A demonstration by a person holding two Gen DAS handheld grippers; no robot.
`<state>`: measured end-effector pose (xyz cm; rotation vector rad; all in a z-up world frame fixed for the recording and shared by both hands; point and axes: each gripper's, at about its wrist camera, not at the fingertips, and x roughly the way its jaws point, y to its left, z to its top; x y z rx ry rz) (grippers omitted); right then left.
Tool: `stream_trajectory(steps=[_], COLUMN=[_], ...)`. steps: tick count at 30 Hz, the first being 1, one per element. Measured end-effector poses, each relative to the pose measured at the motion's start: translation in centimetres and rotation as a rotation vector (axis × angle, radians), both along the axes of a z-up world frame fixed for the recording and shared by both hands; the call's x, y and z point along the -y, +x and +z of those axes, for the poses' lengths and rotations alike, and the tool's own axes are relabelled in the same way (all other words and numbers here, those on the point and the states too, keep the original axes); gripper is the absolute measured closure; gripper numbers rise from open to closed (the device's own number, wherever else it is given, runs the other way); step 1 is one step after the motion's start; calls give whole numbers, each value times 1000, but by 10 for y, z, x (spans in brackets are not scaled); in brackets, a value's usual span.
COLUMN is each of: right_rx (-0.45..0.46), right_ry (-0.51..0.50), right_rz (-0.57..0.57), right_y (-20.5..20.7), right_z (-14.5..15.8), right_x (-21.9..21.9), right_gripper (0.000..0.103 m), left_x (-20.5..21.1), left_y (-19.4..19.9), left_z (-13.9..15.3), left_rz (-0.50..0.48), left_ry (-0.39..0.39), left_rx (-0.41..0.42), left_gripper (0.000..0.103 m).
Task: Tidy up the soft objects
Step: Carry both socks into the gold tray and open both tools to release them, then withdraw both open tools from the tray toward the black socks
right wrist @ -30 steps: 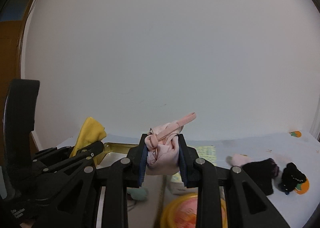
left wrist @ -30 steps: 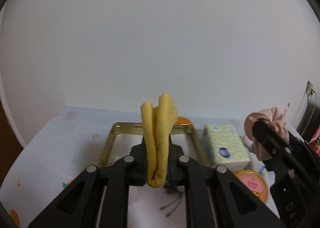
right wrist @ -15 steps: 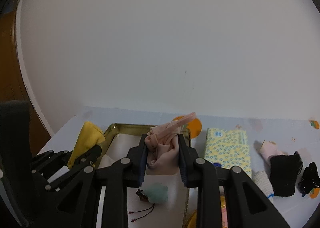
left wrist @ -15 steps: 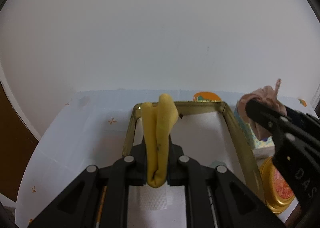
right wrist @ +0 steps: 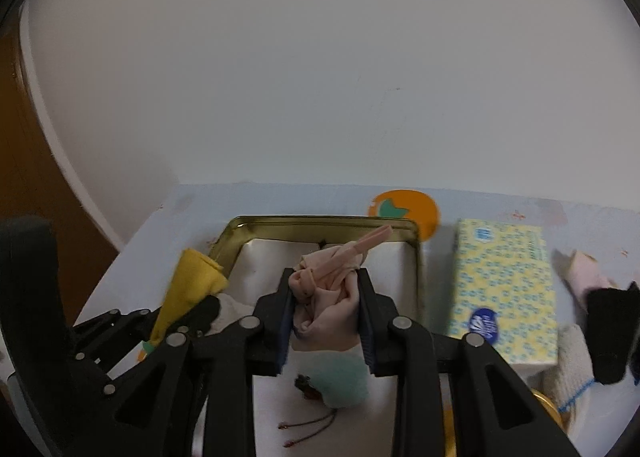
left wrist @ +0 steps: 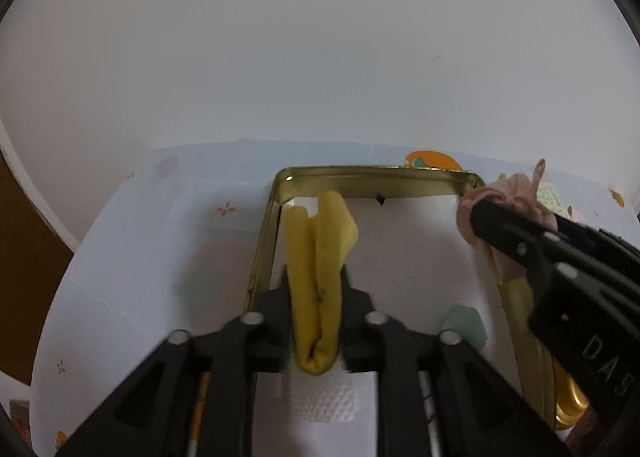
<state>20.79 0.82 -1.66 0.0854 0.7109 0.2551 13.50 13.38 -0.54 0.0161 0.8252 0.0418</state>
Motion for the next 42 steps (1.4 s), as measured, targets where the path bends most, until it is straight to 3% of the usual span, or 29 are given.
stream_trajectory(steps=[1, 3, 8, 17, 22, 31, 35, 42], right_rx=[-5, 5, 57, 276, 363, 522, 559, 576], right_ry=[-7, -5, 1, 15, 8, -56, -71, -87], right_rz=[2, 5, 16, -79, -150, -247, -291, -324], right_y=[-1, -6, -21, -75, -103, -149, -162, -177], right_z=[1, 6, 18, 33, 33, 26, 21, 12], right_x=[-1, 2, 5, 32, 51, 84, 100, 122], right_gripper=[60, 49, 40, 39, 39, 39, 39, 39], left_x=[-1, 0, 4, 6, 8, 11, 13, 24], left_y=[0, -3, -12, -25, -30, -55, -71, -104], left_z=[0, 5, 14, 22, 23, 29, 27, 20], left_rz=[6, 18, 29, 31, 50, 56, 57, 79], left_ry=[1, 17, 81, 39, 54, -30, -117, -126], left_rx=[4, 34, 101, 199, 243, 347, 398, 483], left_gripper=[45, 21, 5, 4, 4, 4, 4, 4])
